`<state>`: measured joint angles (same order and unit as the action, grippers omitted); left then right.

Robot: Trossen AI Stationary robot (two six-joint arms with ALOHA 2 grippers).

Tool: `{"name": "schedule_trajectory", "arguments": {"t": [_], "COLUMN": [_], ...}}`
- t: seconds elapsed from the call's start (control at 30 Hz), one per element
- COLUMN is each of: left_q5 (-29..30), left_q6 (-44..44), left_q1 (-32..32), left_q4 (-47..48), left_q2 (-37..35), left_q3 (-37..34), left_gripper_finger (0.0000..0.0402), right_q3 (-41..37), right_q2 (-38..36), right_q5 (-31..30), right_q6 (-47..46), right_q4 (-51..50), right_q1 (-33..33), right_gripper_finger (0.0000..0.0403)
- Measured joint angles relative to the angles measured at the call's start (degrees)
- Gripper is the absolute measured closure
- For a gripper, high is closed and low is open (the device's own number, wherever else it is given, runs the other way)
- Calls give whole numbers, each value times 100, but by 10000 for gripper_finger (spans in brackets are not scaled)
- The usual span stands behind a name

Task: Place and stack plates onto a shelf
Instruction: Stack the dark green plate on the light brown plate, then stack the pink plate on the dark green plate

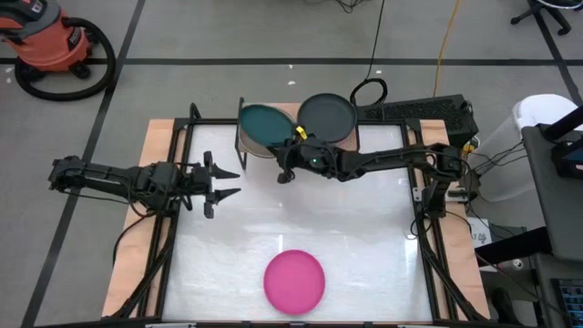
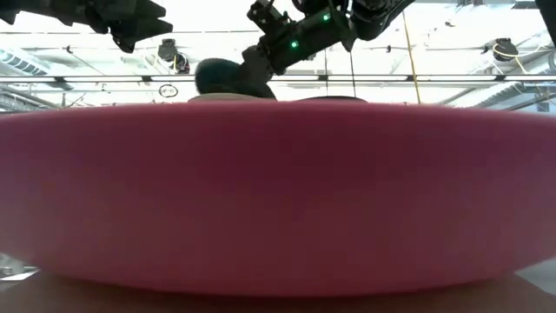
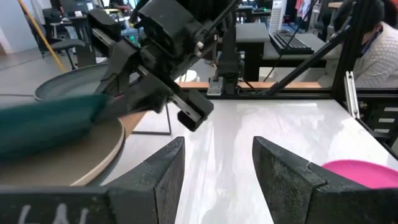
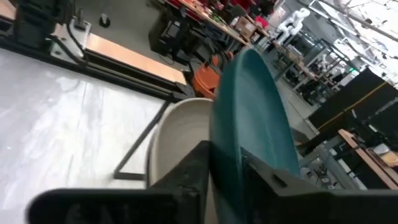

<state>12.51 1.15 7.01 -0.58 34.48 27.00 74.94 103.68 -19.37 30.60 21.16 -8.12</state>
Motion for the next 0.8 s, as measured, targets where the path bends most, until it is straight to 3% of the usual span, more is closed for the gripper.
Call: {"name": "schedule_trajectory", "arguments": {"t": [0.3,0.57,0.67,0.8], "left_q5": [103,100,-79,-94], "left_q6": [-369,-383,-217,51], "left_q1": [47,354,661,1216], "left_q4": [244,345,432,444], "left_q2": [0,112,486,1530], "left_q3": [0,0,0,2], "left_gripper_finger": [209,209,209,209], "right_q3": [0,0,0,0], "right_q2": [-247,-1040,-1435,-1907], "right_q5": [-29,-31,-30,-29], "right_q6": [-66,4,-161,-659], "right_q4": [-200,-942,-1258,-1609], "right_q1": [163,514,656,845], "right_gripper_finger": [258,237,241,242]}}
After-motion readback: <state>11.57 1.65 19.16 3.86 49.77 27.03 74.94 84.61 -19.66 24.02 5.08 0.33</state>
